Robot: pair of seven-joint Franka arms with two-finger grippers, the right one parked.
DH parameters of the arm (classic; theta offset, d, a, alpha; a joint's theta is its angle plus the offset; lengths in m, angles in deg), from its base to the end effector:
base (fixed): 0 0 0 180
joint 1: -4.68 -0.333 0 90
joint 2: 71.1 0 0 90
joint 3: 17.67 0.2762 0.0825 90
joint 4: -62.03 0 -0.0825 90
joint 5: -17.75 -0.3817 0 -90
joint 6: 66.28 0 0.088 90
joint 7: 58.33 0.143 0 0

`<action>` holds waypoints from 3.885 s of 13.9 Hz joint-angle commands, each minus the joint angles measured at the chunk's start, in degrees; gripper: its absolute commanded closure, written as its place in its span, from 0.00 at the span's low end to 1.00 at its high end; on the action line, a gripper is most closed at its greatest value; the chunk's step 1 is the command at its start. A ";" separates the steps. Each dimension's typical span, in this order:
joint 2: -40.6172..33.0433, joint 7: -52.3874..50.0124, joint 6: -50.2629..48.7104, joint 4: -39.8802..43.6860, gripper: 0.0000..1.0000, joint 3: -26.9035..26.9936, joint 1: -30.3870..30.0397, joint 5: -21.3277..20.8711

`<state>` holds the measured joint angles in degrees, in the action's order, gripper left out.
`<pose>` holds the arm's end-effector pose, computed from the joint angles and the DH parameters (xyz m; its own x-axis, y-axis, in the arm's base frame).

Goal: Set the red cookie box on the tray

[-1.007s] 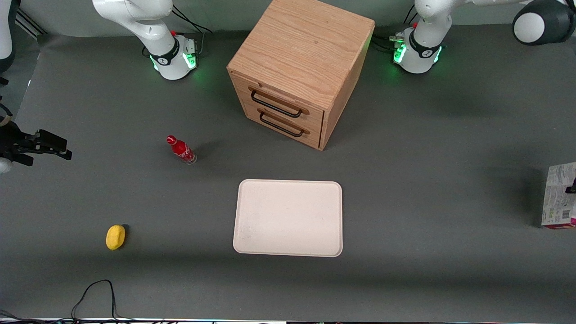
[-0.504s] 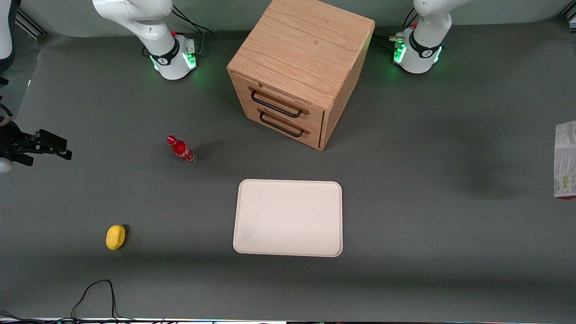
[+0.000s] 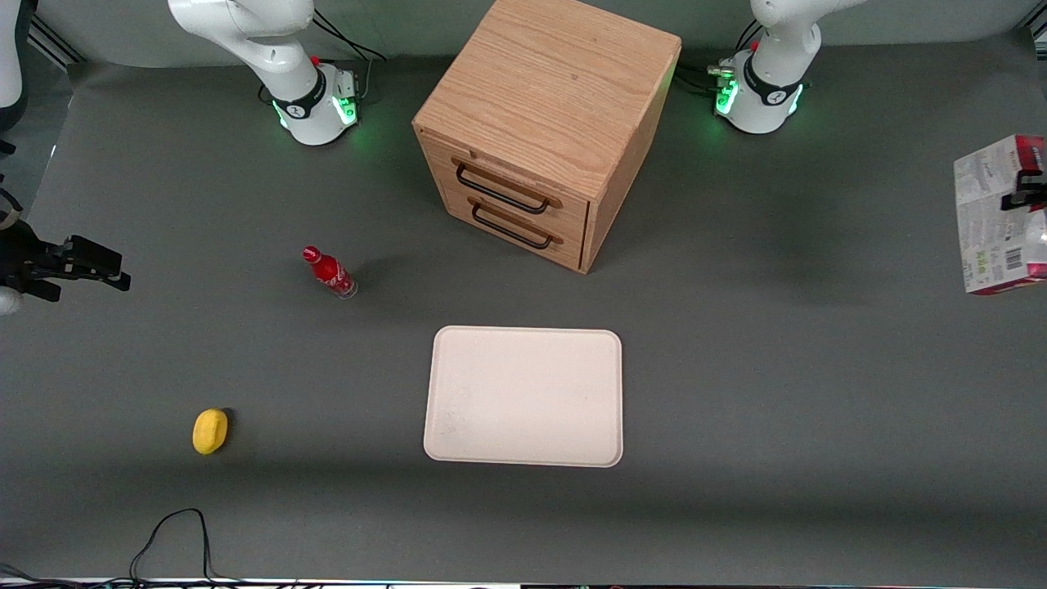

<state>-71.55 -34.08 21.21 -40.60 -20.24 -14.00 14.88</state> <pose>0.4973 0.1512 0.4495 0.9564 -0.1486 -0.2514 -0.1380 -0.9887 0.0592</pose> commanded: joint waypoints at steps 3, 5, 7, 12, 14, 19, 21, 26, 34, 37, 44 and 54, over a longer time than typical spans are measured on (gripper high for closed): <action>4.20 -19.36 1.36 4.17 1.00 -13.83 3.55 0.23; 13.31 -30.95 1.45 13.28 1.00 -18.23 8.10 0.23; 24.47 -42.82 1.36 25.05 1.00 -18.52 15.12 -0.21; 44.37 -57.19 6.08 46.27 1.00 -17.47 29.20 -2.67; 47.19 -58.69 11.97 46.38 1.00 -14.75 33.16 -2.67; 53.34 -58.70 19.63 46.82 1.00 -10.08 39.77 -2.67; 54.75 -58.44 21.13 46.64 1.00 -9.99 40.30 -3.11; 56.08 -55.63 22.63 45.94 1.00 -10.08 41.53 -7.06; 56.79 -55.88 24.30 45.59 0.01 -10.08 41.79 -6.98; 56.52 -56.41 24.21 45.24 0.00 -10.17 41.79 -7.06; 46.36 -54.58 11.49 41.91 0.00 -10.25 37.15 -7.07; 5.05 -32.26 9.01 3.96 0.00 -6.42 17.00 -3.72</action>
<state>-55.81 -69.03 27.92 -23.90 -29.79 2.83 10.36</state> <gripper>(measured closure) 0.000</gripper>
